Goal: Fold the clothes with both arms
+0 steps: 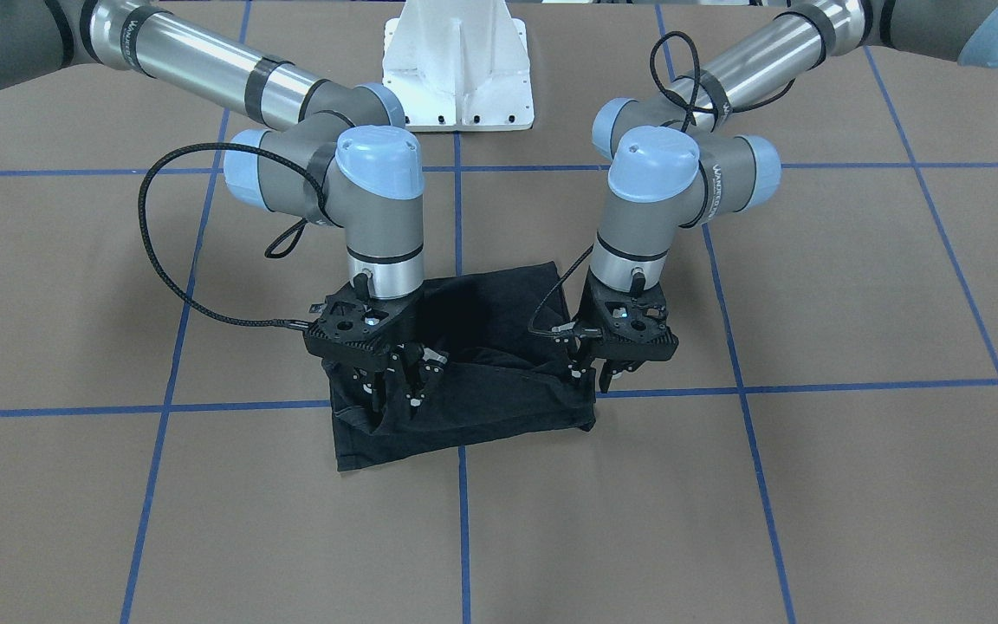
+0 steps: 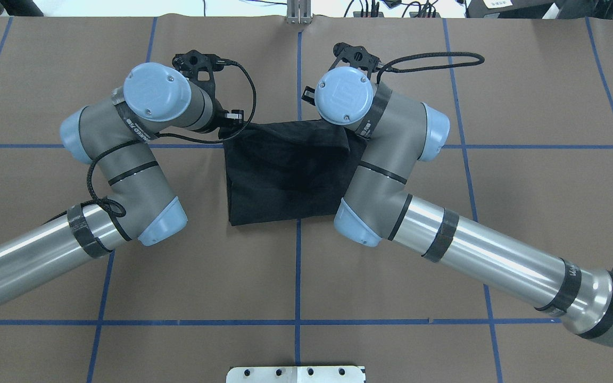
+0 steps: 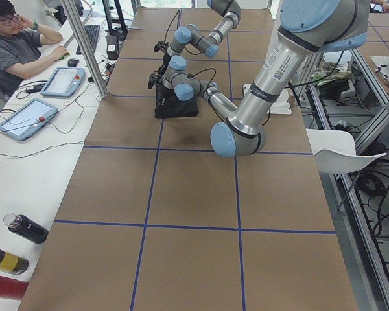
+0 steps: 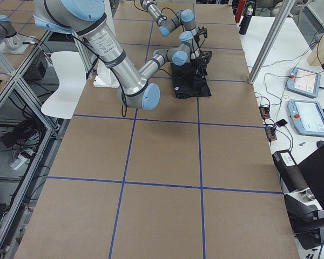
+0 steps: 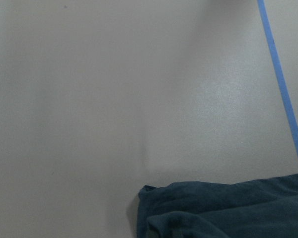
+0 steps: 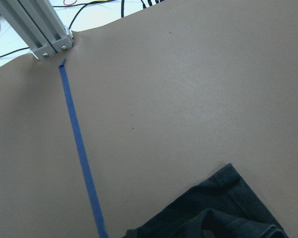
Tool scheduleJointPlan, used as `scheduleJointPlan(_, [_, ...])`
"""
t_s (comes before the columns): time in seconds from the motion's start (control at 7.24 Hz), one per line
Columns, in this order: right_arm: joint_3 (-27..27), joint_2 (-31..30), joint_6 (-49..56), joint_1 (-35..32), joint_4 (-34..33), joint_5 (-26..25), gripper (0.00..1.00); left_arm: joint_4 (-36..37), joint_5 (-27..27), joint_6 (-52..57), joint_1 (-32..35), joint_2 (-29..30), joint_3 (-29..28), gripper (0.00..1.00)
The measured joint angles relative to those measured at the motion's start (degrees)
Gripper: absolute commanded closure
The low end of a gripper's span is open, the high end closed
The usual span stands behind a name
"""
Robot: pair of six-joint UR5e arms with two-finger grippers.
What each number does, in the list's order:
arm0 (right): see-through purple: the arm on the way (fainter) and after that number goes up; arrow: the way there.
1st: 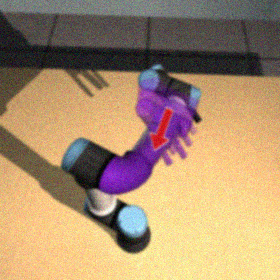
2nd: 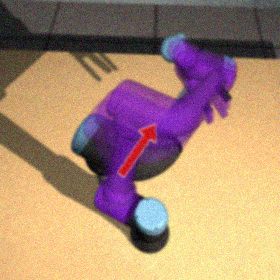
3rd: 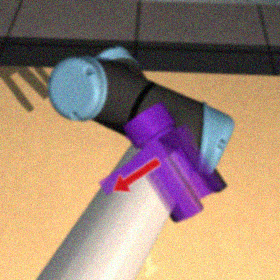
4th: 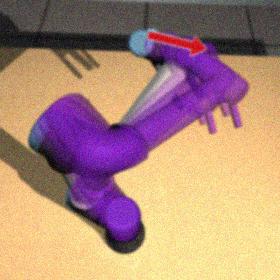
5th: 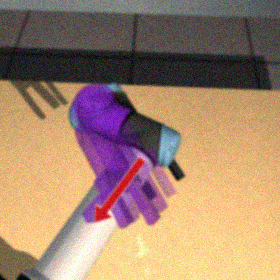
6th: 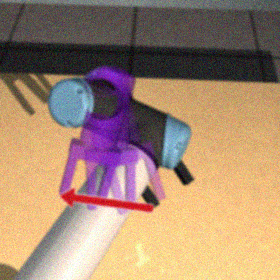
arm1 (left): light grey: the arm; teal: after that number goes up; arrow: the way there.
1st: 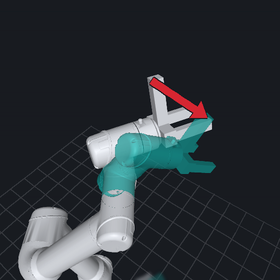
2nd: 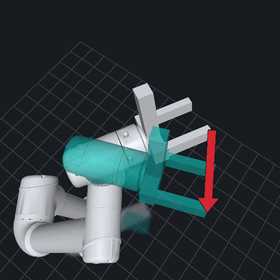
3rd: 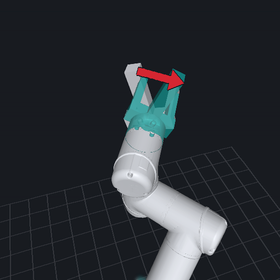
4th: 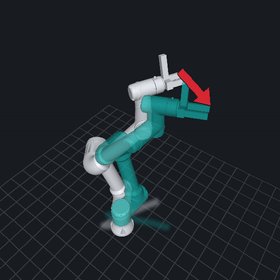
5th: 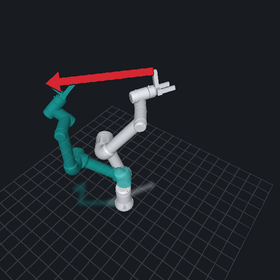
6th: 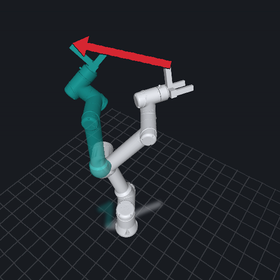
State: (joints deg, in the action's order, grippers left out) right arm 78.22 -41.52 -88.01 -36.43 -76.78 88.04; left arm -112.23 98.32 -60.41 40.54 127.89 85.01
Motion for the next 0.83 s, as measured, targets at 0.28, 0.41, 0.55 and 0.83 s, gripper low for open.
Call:
scheduleJointPlan(0.28, [0.5,1.46,1.66,-2.05,-0.72,5.71,0.01,-0.09,5.8,10.57,5.08,-2.93,3.77,0.0])
scheduleJointPlan(0.41, [0.83,1.72,1.67,-1.53,-1.22,5.98,0.11,-0.19,7.76,15.97,7.27,-4.76,5.15,0.0])
scheduleJointPlan(0.55, [1.34,1.72,1.37,0.18,-2.2,4.78,0.49,-0.68,8.68,18.79,8.37,-6.16,5.71,0.0])
scheduleJointPlan(0.83, [3.49,1.17,1.13,5.51,-6.23,-0.56,1.0,-3.47,9.12,19.82,8.81,-8.22,5.84,0.0])
